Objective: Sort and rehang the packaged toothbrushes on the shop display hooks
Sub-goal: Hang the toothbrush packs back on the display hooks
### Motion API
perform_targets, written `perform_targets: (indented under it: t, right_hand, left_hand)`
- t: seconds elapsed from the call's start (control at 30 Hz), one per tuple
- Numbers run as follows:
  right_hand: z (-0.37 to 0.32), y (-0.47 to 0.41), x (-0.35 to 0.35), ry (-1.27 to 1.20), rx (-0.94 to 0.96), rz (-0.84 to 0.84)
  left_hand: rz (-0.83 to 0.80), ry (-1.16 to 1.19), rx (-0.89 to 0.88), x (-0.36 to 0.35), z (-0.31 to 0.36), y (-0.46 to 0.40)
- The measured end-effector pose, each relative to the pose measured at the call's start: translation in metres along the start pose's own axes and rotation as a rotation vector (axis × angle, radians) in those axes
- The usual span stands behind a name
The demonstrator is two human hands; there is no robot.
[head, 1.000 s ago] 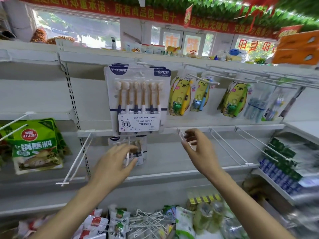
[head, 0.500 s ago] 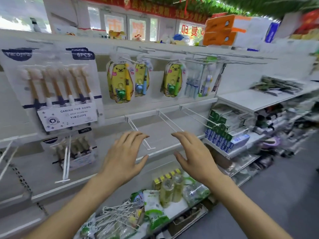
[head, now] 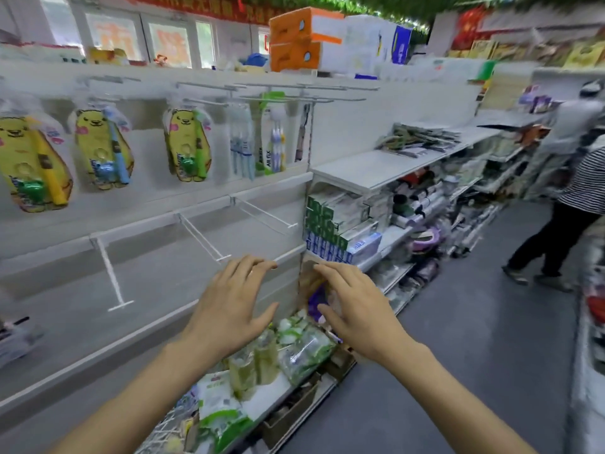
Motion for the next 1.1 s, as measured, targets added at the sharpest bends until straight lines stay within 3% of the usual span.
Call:
perform_targets:
  t: [0.57,1.1]
  right_hand:
    - [0.245,0.023,0.066,0.023,-0.195,0.005]
    - [0.432,-0.069,0.051,0.103,-0.393,-0.013]
  left_hand:
    - [-0.039,0.112,-0.128,-0.120,0.155,-0.182]
    - [-0.028,0.263,-0.291,-0.263,0.171,-0.383]
Point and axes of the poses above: each hand's wrist, its own y-axis away from the middle knuckle, its own x-axis out of the back of the hand, z = x × y, the point moved 5 cm from there along -y, towards the middle knuckle, and after that the axes turned 12 degrees about -x, right-handed, at the moved point
